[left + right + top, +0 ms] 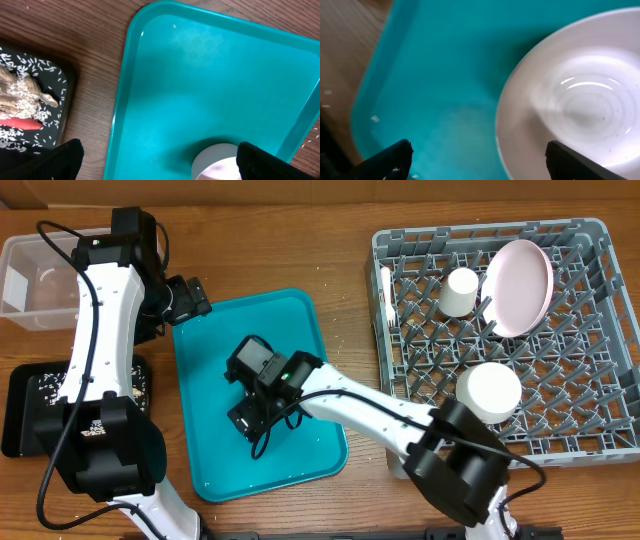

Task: Sort waste into correct bins and load items into the dishwasher rack
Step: 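Move the right gripper to the pink bowl on the tray and grip it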

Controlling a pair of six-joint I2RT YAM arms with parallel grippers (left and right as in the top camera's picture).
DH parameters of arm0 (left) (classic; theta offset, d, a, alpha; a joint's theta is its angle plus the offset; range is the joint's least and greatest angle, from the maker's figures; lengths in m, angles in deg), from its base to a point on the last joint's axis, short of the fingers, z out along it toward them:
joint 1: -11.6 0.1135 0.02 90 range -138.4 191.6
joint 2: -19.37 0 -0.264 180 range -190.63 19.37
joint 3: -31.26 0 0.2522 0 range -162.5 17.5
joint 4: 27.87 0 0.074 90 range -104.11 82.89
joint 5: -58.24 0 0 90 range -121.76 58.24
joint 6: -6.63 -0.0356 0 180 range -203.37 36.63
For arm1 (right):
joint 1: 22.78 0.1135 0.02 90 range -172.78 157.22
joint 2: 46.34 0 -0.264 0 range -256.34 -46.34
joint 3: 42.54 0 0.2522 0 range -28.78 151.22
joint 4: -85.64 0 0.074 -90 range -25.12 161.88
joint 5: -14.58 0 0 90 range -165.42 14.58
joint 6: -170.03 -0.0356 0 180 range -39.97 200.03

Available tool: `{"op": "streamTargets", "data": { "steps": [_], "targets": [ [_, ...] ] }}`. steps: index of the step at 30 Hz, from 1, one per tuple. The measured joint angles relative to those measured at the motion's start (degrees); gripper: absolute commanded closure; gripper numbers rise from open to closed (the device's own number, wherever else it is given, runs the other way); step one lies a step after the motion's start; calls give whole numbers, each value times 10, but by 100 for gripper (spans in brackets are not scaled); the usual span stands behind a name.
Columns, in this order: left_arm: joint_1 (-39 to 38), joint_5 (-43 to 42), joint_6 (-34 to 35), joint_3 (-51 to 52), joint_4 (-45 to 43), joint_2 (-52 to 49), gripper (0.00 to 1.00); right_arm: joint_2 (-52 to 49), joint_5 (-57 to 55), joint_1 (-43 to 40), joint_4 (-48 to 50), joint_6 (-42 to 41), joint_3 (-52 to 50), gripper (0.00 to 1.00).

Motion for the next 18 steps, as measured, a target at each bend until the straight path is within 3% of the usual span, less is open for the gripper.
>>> {"op": "streamTargets", "data": {
  "steps": [1, 7, 18],
  "targets": [
    [0, 0, 0, 0, 0, 0, 0, -6, -9, 2, 1, 1, 0, 16],
    [0, 0, 0, 0, 0, 0, 0, -25, -45, 3, 4, 9, 0, 53],
    [0, 0, 0, 0, 0, 0, 0, -26, -54, 3, -2, 7, 0, 96]
  ]
}}
